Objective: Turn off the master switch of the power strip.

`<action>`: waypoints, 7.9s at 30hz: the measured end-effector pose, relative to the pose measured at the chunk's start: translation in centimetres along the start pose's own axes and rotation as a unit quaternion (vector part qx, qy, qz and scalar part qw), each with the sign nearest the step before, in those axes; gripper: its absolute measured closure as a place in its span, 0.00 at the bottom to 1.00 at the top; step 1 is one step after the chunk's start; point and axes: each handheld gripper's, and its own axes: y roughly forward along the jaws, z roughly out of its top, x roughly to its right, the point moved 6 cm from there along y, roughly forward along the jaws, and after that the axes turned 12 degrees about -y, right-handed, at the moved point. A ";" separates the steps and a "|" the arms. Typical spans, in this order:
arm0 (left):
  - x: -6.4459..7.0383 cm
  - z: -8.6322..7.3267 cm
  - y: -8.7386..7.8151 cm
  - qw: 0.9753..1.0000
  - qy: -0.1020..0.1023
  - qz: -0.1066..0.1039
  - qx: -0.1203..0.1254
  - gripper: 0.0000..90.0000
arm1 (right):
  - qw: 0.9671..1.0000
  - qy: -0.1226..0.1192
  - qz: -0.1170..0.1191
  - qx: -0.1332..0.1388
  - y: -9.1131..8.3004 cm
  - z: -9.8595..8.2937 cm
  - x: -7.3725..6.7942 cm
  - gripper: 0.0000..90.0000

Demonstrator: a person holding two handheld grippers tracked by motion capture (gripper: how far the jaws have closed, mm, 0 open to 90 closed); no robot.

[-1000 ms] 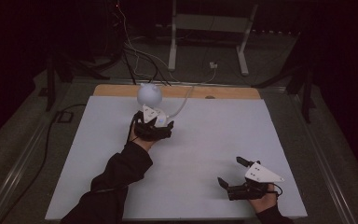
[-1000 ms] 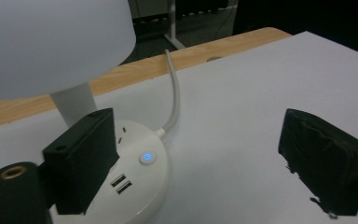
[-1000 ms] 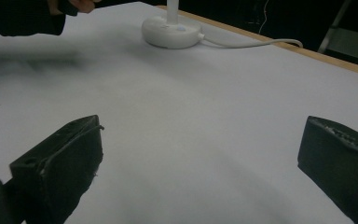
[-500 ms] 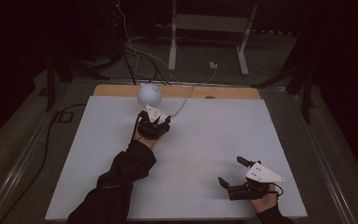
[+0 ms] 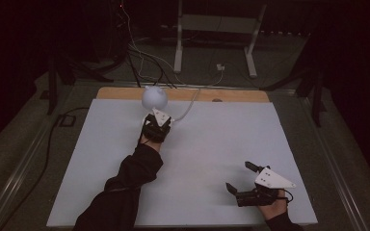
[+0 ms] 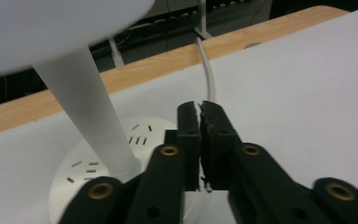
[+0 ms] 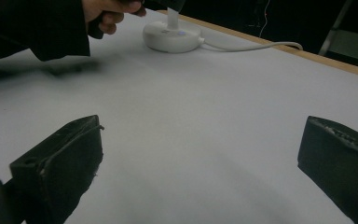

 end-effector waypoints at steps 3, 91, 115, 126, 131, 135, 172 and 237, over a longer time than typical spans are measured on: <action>-0.1 -0.4 0.5 1.000 0.006 0.004 -0.004 1.00 | 1.000 0.001 0.000 0.001 0.0 0.0 0.1 0.00; -0.7 -1.7 3.4 0.992 0.105 0.041 -0.064 1.00 | 1.000 0.001 0.003 0.000 -0.1 0.0 -0.1 0.00; -0.7 -1.3 3.6 0.988 0.115 0.037 -0.095 1.00 | 1.000 0.003 0.002 0.003 -0.2 0.1 -0.1 0.00; -0.6 -1.2 3.6 0.987 0.120 0.041 -0.097 1.00 | 1.000 0.002 0.003 0.001 -0.1 0.0 -0.1 0.00; -0.7 -1.3 3.5 0.990 0.108 0.037 -0.088 1.00 | 1.000 0.002 0.002 0.000 0.0 0.0 -0.1 0.00; -0.6 -1.0 3.6 0.992 0.099 0.032 -0.072 1.00 | 1.000 0.004 0.002 -0.001 -0.1 0.0 0.0 0.00; 1.8 0.1 0.5 0.995 0.032 -0.025 -0.091 0.25 | 1.000 0.005 -0.001 0.000 -0.1 -0.1 0.1 0.00; -3.0 -6.2 -14.0 0.965 0.047 -0.213 -0.147 0.00 | 1.000 0.001 -0.002 -0.008 0.2 -0.1 -0.1 0.00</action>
